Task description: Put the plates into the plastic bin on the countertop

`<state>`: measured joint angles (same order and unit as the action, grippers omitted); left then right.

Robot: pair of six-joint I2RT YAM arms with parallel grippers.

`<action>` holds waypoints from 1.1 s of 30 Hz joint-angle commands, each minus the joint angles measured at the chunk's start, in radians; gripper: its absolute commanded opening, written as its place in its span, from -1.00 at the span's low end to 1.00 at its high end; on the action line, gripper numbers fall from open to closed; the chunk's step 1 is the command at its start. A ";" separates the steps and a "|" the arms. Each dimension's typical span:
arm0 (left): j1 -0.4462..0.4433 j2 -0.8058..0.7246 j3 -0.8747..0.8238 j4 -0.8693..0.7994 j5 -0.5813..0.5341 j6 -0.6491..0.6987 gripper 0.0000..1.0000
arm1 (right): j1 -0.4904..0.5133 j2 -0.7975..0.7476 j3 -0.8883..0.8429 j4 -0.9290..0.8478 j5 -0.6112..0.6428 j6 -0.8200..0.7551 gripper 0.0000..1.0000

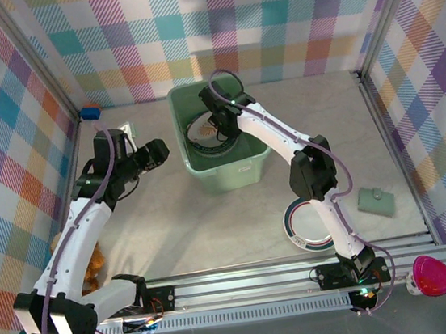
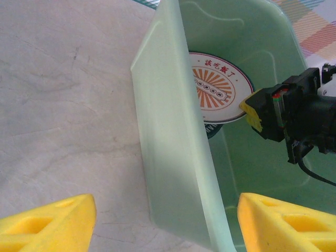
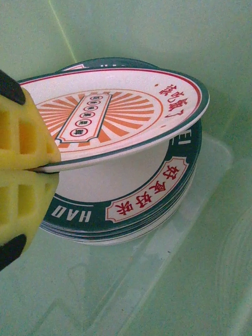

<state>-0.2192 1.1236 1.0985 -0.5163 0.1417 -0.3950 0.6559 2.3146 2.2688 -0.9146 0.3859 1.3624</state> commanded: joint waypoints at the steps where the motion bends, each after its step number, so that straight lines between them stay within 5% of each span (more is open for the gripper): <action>1: 0.011 -0.030 -0.014 -0.005 0.014 0.015 0.43 | 0.011 0.026 0.015 -0.021 0.006 0.047 -0.95; 26: 0.012 -0.073 -0.022 -0.046 0.024 0.015 0.43 | 0.011 0.105 0.029 -0.040 0.015 0.004 0.71; 33: 0.013 -0.079 -0.017 -0.059 0.024 0.015 0.43 | 0.013 0.112 0.035 0.038 0.015 -0.044 0.98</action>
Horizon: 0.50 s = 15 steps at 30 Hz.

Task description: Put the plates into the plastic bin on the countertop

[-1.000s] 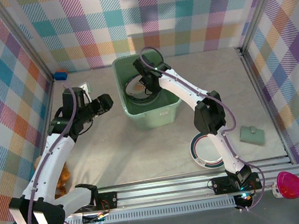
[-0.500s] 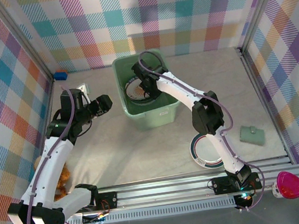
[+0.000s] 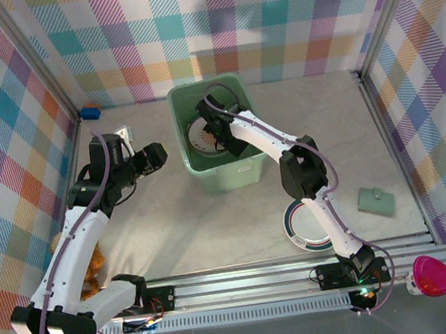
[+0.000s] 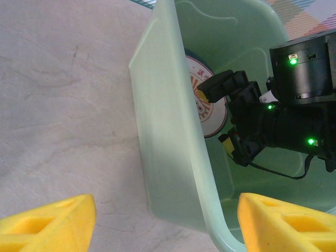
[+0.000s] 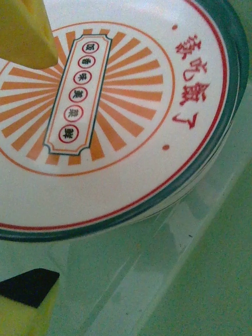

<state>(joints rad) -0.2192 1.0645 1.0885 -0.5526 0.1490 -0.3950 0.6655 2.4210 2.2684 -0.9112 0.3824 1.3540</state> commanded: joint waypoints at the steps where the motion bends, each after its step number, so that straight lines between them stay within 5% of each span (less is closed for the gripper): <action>1: 0.012 -0.019 -0.007 -0.024 0.015 0.015 0.43 | 0.002 0.004 0.036 0.048 0.020 -0.044 0.98; 15: 0.012 -0.016 -0.009 -0.027 0.028 0.004 0.43 | -0.011 0.031 0.074 0.088 0.020 -0.074 0.98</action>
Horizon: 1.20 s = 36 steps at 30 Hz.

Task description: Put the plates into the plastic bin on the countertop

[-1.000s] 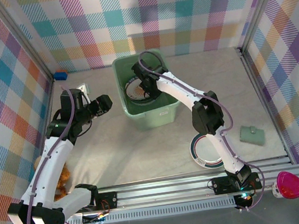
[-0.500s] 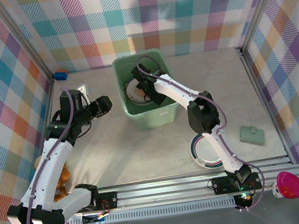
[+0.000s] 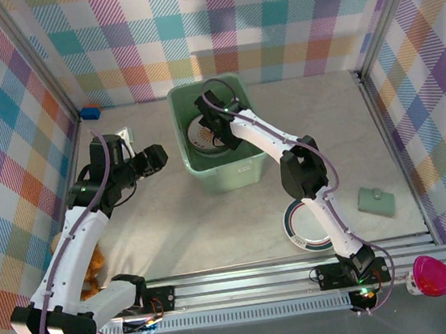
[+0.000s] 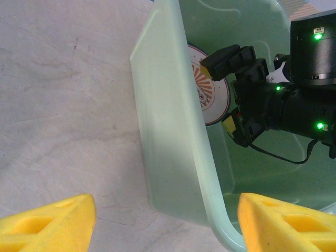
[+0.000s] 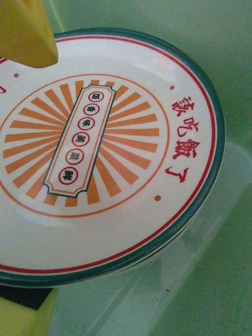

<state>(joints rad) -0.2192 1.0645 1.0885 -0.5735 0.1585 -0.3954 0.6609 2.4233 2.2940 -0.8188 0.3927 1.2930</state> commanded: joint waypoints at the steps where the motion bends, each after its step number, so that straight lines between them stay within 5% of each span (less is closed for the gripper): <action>1: 0.012 -0.015 -0.010 -0.006 0.022 0.004 0.43 | -0.009 0.030 0.051 -0.004 0.004 -0.013 0.98; 8: 0.012 -0.019 -0.011 -0.005 0.030 -0.009 0.43 | -0.011 -0.018 0.031 -0.022 -0.024 -0.069 0.98; 15: 0.012 -0.032 -0.025 0.007 0.046 -0.030 0.43 | -0.009 -0.215 -0.251 0.240 0.001 -0.160 0.98; 24: 0.011 -0.056 -0.038 -0.001 0.079 -0.059 0.43 | -0.003 -0.291 -0.308 0.247 -0.037 -0.231 0.98; 30: 0.010 -0.040 -0.023 -0.034 0.087 -0.059 0.43 | 0.004 -0.501 -0.518 0.442 -0.073 -0.377 0.98; 36: -0.016 -0.034 -0.030 -0.025 0.114 -0.082 0.43 | -0.019 -0.805 -0.769 0.450 -0.134 -0.471 0.99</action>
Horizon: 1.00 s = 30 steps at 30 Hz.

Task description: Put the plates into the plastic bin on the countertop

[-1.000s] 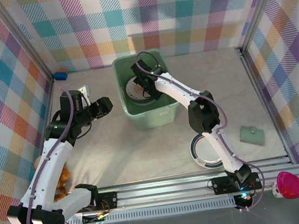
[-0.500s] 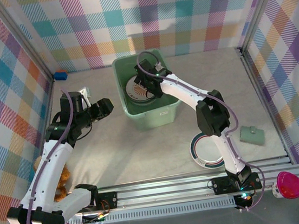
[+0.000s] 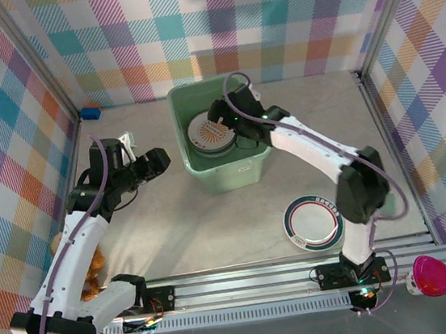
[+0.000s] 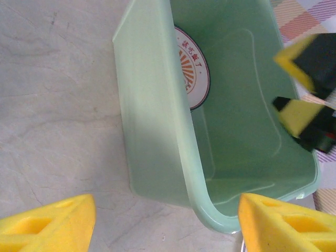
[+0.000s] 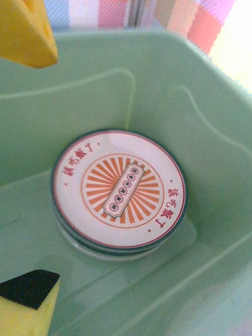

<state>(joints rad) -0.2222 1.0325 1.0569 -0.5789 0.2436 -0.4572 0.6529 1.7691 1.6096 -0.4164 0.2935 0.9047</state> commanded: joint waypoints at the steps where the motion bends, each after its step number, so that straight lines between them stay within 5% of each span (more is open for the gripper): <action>1: -0.019 -0.001 -0.001 -0.015 0.029 -0.021 0.43 | -0.019 -0.206 -0.136 0.050 -0.036 -0.094 0.99; 7: -0.078 0.004 -0.006 -0.001 0.023 -0.036 0.43 | -0.123 -0.552 -0.441 -0.087 0.005 -0.103 0.97; 14: -0.129 0.008 -0.003 0.001 -0.002 -0.025 0.43 | -0.403 -0.835 -0.725 -0.363 -0.069 -0.009 0.94; 23: -0.137 -0.012 -0.005 -0.033 -0.027 0.046 0.43 | -0.632 -0.882 -0.997 -0.208 -0.271 -0.083 0.98; 30: -0.137 -0.028 -0.027 -0.043 -0.051 0.084 0.44 | -0.661 -0.793 -1.036 -0.196 -0.295 -0.131 0.98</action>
<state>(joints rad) -0.3470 1.0233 1.0485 -0.6041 0.2070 -0.4129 -0.0010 0.9550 0.5735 -0.6460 0.0357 0.8200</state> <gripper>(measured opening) 0.719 0.994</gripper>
